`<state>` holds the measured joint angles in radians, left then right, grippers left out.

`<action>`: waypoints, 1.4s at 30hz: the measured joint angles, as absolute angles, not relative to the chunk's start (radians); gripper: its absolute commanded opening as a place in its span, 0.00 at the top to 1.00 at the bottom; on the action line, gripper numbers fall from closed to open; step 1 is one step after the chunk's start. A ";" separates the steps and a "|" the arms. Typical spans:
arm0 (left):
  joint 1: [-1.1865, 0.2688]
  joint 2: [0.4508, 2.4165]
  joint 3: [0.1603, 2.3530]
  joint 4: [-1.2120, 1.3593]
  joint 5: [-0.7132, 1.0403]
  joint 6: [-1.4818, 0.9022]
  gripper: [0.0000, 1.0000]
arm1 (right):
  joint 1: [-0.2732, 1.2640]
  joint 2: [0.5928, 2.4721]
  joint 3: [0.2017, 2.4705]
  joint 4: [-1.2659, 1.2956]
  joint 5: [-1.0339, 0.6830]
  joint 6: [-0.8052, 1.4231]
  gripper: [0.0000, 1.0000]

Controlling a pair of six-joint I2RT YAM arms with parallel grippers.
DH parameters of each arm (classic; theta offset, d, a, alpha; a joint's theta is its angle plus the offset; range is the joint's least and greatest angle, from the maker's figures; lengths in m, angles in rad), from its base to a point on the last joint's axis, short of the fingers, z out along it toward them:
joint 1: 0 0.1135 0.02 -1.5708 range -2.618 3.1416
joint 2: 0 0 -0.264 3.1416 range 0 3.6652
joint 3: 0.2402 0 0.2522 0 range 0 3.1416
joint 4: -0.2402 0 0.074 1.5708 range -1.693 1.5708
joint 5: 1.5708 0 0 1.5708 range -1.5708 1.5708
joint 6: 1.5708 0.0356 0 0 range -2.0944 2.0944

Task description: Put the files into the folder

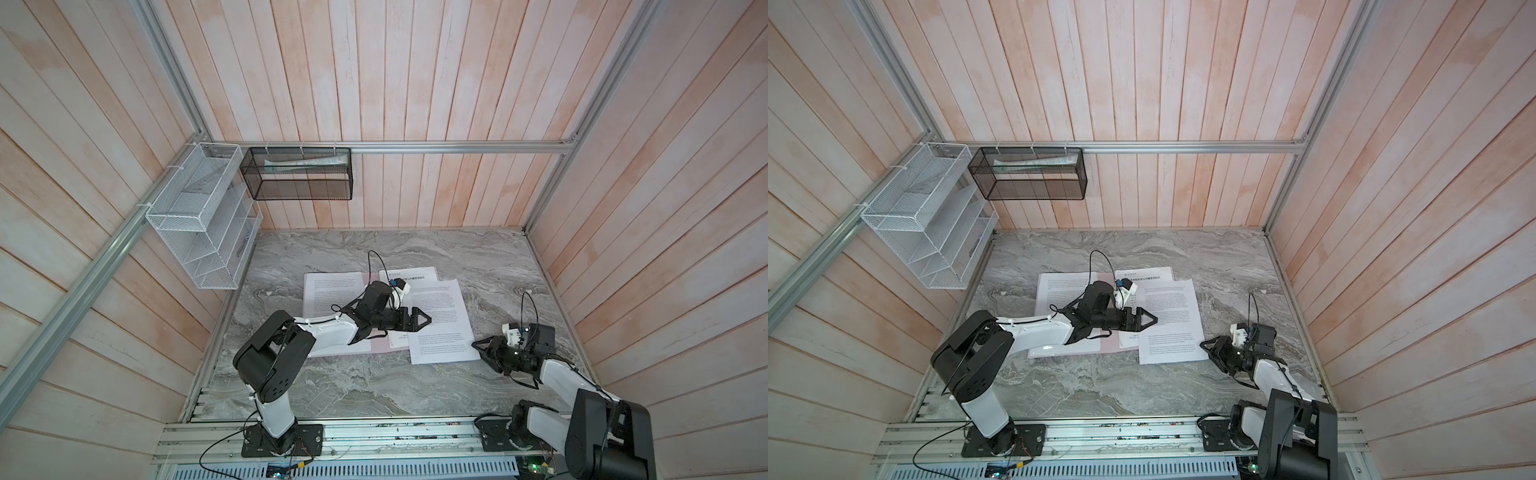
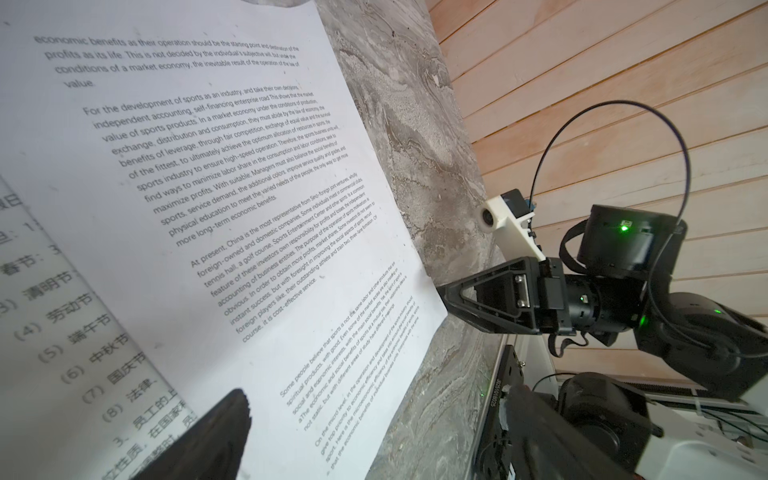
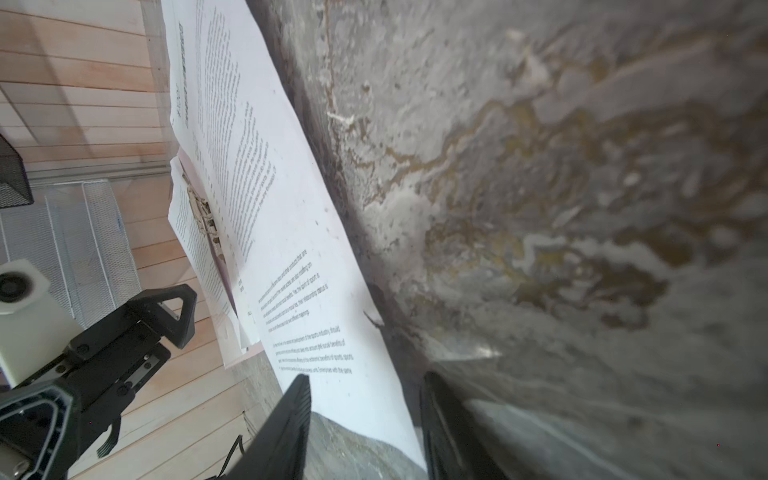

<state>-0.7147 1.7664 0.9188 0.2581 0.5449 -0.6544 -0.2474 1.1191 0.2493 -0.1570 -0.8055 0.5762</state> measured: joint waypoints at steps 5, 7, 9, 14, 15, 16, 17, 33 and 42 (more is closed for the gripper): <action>-0.715 1.772 0.920 0.257 0.545 -0.651 0.03 | -0.247 1.111 0.212 -0.126 -0.850 0.604 0.69; -0.715 1.772 0.920 0.255 0.545 -0.650 0.03 | -0.247 1.111 0.194 -0.099 -0.870 0.620 0.69; -0.715 1.772 0.920 0.253 0.545 -0.648 0.03 | -0.247 1.112 0.178 -0.073 -0.890 0.636 0.69; -0.715 1.772 0.920 0.251 0.545 -0.647 0.03 | -0.247 1.134 0.161 -0.013 -0.930 0.658 0.70; -0.715 1.772 0.920 0.251 0.545 -0.647 0.03 | -0.247 1.142 0.159 -0.002 -0.935 0.659 0.70; -0.715 1.772 0.920 0.251 0.545 -0.647 0.03 | -0.247 1.150 0.158 0.008 -0.939 0.662 0.70; -0.715 1.772 0.920 0.251 0.545 -0.647 0.03 | -0.247 1.158 0.157 0.020 -0.942 0.663 0.71; -0.672 1.749 0.920 0.196 0.546 -0.605 0.03 | -0.209 1.241 0.263 0.049 -0.966 0.633 1.00; -0.554 1.552 0.897 0.086 0.545 -0.514 0.03 | -0.086 1.348 0.448 -0.036 -0.949 0.488 1.00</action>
<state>-0.5537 1.5524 0.8967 0.0860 0.5449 -0.5137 -0.0864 1.3479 0.4480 -0.0357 -0.9493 0.4881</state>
